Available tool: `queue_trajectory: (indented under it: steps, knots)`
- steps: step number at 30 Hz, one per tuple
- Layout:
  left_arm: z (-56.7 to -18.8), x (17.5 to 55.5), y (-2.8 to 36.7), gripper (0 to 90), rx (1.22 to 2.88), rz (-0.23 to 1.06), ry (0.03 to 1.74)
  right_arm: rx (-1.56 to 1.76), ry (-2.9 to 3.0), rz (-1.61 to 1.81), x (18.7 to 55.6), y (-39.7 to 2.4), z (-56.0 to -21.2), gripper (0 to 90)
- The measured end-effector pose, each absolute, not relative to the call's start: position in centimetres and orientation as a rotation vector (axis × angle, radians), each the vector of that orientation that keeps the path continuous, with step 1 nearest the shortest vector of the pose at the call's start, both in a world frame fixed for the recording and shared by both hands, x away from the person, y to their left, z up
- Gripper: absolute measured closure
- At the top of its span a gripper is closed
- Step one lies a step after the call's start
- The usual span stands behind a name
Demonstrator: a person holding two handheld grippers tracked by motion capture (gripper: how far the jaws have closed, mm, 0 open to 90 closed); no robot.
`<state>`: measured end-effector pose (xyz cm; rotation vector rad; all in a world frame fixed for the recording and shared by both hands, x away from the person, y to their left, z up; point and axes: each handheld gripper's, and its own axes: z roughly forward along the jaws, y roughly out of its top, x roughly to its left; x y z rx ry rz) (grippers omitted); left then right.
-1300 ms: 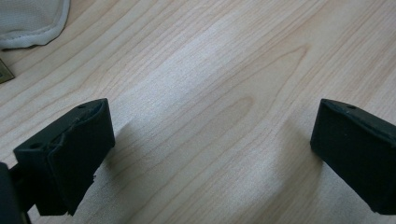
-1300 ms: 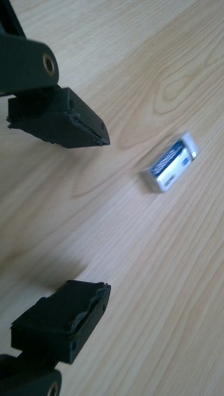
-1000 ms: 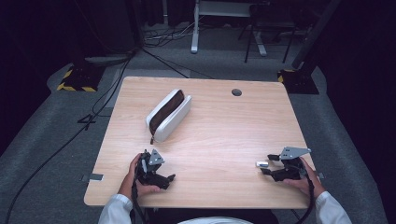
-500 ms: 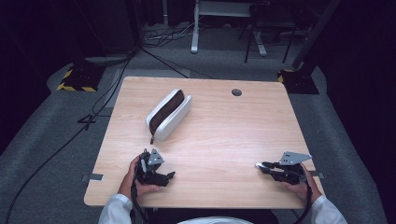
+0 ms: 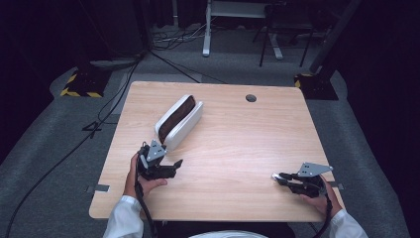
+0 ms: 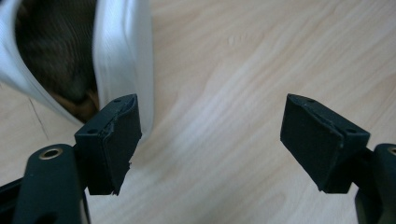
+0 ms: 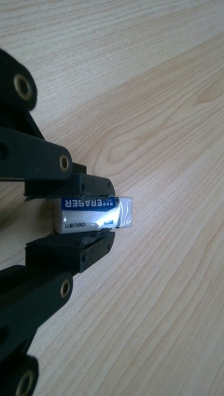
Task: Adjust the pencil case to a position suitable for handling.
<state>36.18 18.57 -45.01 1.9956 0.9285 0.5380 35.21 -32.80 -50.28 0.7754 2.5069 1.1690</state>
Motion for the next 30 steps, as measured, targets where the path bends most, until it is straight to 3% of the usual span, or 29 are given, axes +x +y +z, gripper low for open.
queue_trajectory:
  steps: [12,17,21,30]
  knots:
    - [-44.0,39.9,17.4,26.0,1.933,0.614,0.982,0.782,2.507,1.175,35.1,-32.8,-50.3,73.3]
    - [-44.7,41.0,16.9,40.6,1.982,0.638,0.986,0.783,2.508,1.177,35.1,-32.9,-50.3,73.3]
    - [-44.9,41.3,17.1,69.5,2.013,0.604,0.968,0.783,2.508,1.177,35.1,-32.9,-50.3,73.2]
    - [-44.7,40.8,16.5,75.6,2.062,0.557,0.854,0.782,2.508,1.177,35.1,-32.9,-50.3,73.2]
